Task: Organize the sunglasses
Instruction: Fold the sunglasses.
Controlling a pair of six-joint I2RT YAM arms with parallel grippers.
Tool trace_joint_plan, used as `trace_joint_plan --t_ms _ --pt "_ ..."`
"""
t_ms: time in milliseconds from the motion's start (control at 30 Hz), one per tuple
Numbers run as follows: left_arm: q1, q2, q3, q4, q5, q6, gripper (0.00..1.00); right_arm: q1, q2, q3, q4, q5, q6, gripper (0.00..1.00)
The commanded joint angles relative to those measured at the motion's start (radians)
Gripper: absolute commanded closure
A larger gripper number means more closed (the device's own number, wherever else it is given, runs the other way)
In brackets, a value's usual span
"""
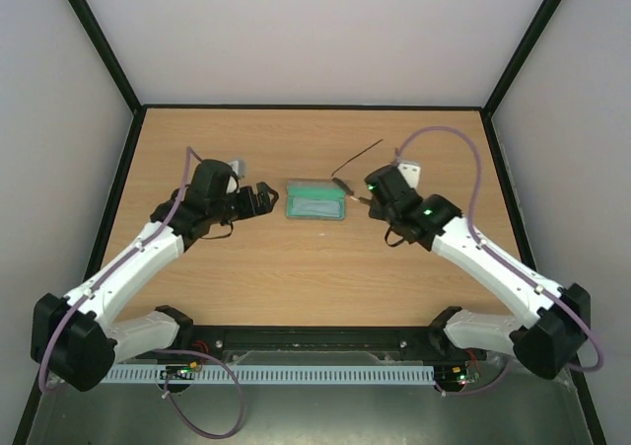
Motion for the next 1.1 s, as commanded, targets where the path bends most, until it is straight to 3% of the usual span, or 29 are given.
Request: trace_joint_plan --t_ms 0,267,500,800,1067 --pt "0.009 -0.057 0.101 -0.152 -0.076 0.01 0.01 0.137 0.068 0.059 0.06 0.126 -0.14 0.99" --pt "0.008 -0.103 0.175 -0.297 -0.089 0.031 0.01 0.354 0.03 0.008 0.231 0.04 -0.323 0.99" --pt "-0.005 -0.048 0.227 -0.346 -0.134 0.072 0.01 0.387 0.008 -0.009 0.236 -0.05 -0.368 0.99" --pt "-0.169 0.108 0.353 -0.352 -0.199 0.149 0.01 0.387 0.042 0.059 0.108 -0.047 -0.403 0.99" --pt "-0.376 0.222 0.407 -0.324 -0.217 0.126 0.01 0.372 0.055 0.105 0.081 -0.016 -0.364 0.99"
